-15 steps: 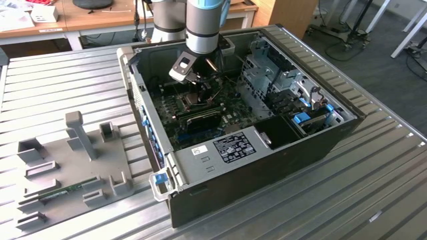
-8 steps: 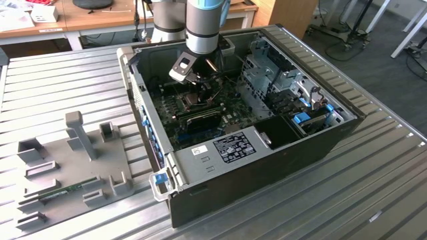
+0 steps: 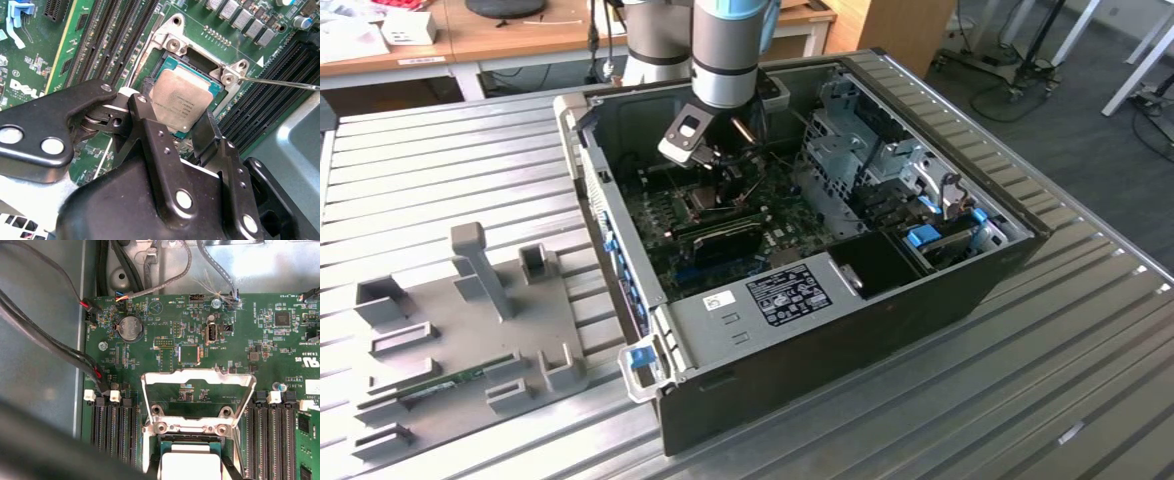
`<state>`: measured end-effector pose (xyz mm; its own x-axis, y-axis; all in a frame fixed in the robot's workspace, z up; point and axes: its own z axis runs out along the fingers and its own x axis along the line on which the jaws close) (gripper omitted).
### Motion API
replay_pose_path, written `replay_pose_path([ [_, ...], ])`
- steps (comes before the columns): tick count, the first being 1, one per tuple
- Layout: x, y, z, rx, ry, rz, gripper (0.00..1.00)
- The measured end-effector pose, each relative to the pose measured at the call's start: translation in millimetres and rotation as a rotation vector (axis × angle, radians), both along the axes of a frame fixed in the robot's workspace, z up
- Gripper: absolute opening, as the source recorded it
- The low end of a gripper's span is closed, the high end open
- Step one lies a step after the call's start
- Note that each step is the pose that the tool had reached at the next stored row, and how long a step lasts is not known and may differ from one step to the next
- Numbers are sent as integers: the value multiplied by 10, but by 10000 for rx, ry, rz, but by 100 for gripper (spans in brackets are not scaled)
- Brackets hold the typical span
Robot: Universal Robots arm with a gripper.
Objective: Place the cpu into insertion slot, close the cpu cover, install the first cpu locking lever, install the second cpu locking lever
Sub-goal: 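Place the cpu into insertion slot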
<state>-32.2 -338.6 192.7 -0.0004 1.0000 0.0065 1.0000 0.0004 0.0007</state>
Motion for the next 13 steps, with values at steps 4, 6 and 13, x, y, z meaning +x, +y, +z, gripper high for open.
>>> replay_pose_path([
  [4, 0, 0, -3, 0, 0, 0, 54],
  [6, 0, 0, -4, -2, 1, 0, 54],
  [13, 1, 3, -7, 2, 0, 2, 54],
])
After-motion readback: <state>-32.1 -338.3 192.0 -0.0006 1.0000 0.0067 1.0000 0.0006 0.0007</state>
